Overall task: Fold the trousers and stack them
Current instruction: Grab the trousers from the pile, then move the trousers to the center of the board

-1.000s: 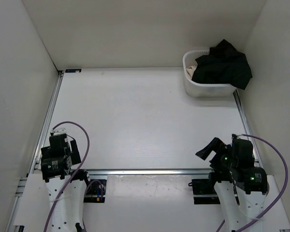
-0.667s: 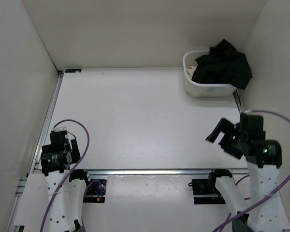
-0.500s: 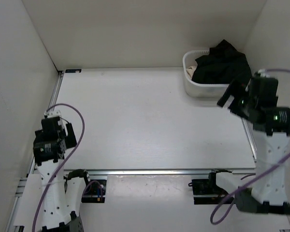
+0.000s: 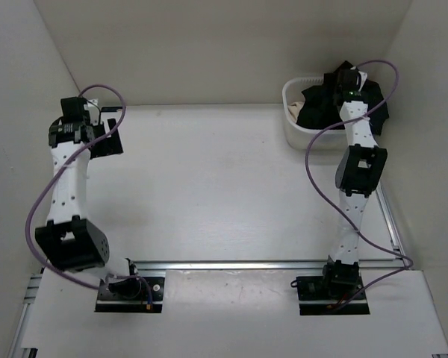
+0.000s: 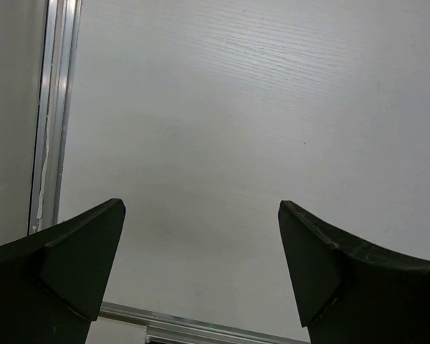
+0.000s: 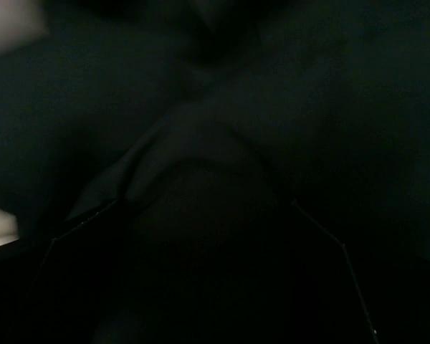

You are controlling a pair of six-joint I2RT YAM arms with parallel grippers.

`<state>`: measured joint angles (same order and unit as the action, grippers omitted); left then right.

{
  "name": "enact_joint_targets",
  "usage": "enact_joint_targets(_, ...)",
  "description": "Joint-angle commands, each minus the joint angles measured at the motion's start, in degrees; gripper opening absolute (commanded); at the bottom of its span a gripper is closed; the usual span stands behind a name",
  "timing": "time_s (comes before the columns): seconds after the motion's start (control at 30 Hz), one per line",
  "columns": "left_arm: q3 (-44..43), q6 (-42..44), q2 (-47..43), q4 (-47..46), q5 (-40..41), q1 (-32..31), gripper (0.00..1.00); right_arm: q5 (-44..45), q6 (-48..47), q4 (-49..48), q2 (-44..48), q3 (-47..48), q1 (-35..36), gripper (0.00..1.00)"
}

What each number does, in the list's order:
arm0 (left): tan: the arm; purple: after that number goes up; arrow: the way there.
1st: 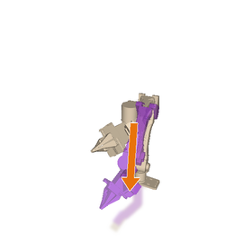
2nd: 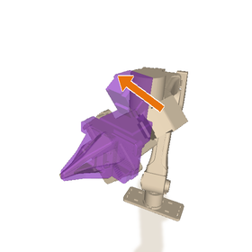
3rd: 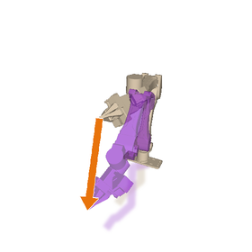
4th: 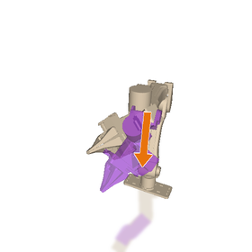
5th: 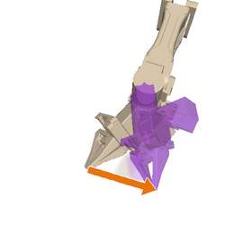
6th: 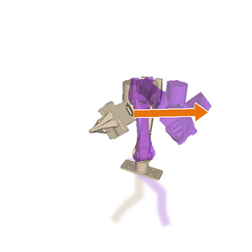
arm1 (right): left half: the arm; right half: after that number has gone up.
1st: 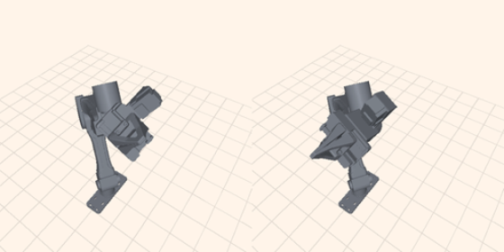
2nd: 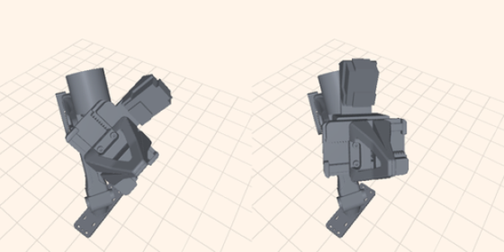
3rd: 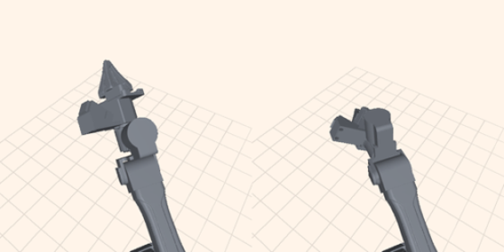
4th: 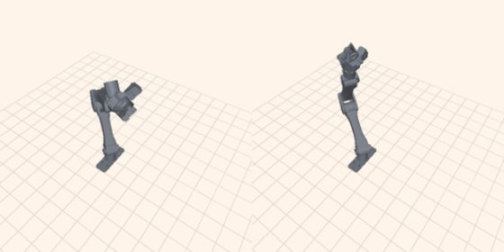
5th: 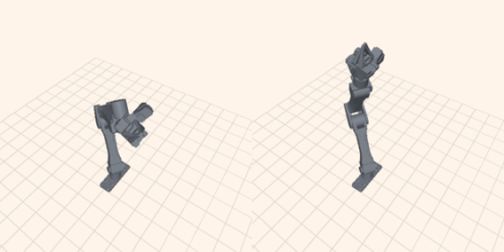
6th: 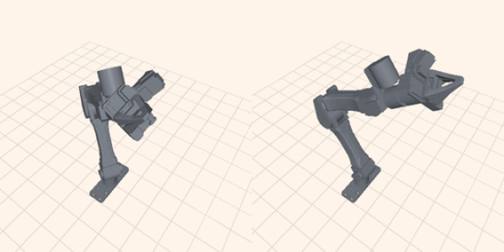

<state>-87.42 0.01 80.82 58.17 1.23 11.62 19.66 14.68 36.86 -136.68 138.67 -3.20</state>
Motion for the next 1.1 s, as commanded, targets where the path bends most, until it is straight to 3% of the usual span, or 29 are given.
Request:
enact_joint_targets(0.0, -5.1, 0.0, 5.3, 0.2, 0.2, 0.2, 1.00, 4.9, -2.4, -10.8, -1.2, -0.8, -1.1, 0.99)
enact_joint_targets(0.07, -6.5, 0.0, 7.3, 0.7, 2.0, 0.2, 1.00, 5.6, -3.9, -9.0, -3.8, 4.0, -1.1, 0.99)
enact_joint_targets(0.13, -7.8, 0.0, 9.3, 0.7, 2.5, 0.2, 1.00, 2.7, -4.6, -9.0, -3.6, 4.1, -1.1, 0.88)
enact_joint_targets(0.17, -7.8, 0.0, 9.3, 0.7, 2.5, 0.2, 1.00, 1.8, -4.6, -9.0, -2.8, 2.0, -1.1, 0.77)
enact_joint_targets(0.2, -7.8, 0.0, 9.8, 0.7, 2.5, 0.2, 1.00, 1.8, -4.0, -9.0, -0.9, 1.1, -1.1, 0.51)
enact_joint_targets(0.27, -7.2, 0.0, 9.8, 0.7, 1.1, 0.2, 0.98, 1.2, -3.2, -7.4, 1.7, -1.1, -1.1, 0.21)
enact_joint_targets(0.3, -6.5, 0.0, 8.4, 0.7, 1.1, 0.2, 0.98, 1.2, -2.6, -6.9, 4.9, -2.0, -1.1, 0.01)
enact_joint_targets(0.57, 4.2, 0.0, -4.1, -1.6, -1.3, 0.2, 0.96, 2.5, -8.0, -6.3, 30.0, -6.3, 4.2, 0.00)
enact_joint_targets(0.73, 7.3, 0.0, -9.3, -3.1, -2.0, 0.2, 0.96, -0.1, -11.2, -10.0, 44.4, -7.9, 15.4, 0.00)
enact_joint_targets(0.9, 9.7, 0.0, -12.5, -3.6, -2.7, 0.2, 0.98, -3.8, -14.9, -15.8, 48.0, -7.0, 34.2, 0.00)
enact_joint_targets(1.07, 9.2, 0.0, -14.4, -3.6, -3.3, 0.2, 0.98, -10.4, -7.4, -18.7, 44.9, -7.0, 42.4, 0.00)
